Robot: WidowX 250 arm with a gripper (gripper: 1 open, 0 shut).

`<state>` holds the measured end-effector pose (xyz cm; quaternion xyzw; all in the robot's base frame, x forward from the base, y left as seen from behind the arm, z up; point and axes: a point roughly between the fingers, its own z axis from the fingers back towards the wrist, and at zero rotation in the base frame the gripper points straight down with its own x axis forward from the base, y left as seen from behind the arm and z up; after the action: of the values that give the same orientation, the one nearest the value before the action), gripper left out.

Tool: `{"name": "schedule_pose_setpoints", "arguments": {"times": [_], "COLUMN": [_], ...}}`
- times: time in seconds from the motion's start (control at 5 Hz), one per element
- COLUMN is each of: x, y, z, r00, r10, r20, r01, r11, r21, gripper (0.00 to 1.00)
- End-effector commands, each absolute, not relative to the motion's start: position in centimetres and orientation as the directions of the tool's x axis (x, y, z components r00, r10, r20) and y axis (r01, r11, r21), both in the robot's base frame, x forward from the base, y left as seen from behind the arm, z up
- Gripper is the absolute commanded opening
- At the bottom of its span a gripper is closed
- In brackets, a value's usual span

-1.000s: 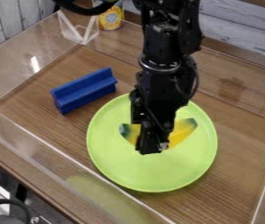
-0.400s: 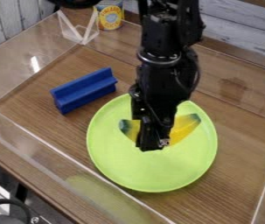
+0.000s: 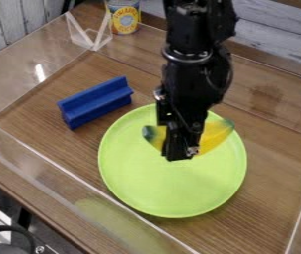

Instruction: Remove the banana from inside the green plate and put it on the table

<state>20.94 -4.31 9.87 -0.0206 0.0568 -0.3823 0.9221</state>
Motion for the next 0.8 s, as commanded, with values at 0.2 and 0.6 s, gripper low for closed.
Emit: {"name": "schedule_pose_setpoints", "arguments": {"times": [0.2, 0.6], "x": [23.1, 24.0], "y": [-3.4, -3.1], "z": [10.2, 8.9], "r00": [0.717, 0.727], "r10": [-0.696, -0.686], "r20": [-0.046, -0.033], "r01": [0.694, 0.685], "r11": [0.718, 0.728], "r21": [-0.043, -0.033], "gripper": [0.00, 1.00]}}
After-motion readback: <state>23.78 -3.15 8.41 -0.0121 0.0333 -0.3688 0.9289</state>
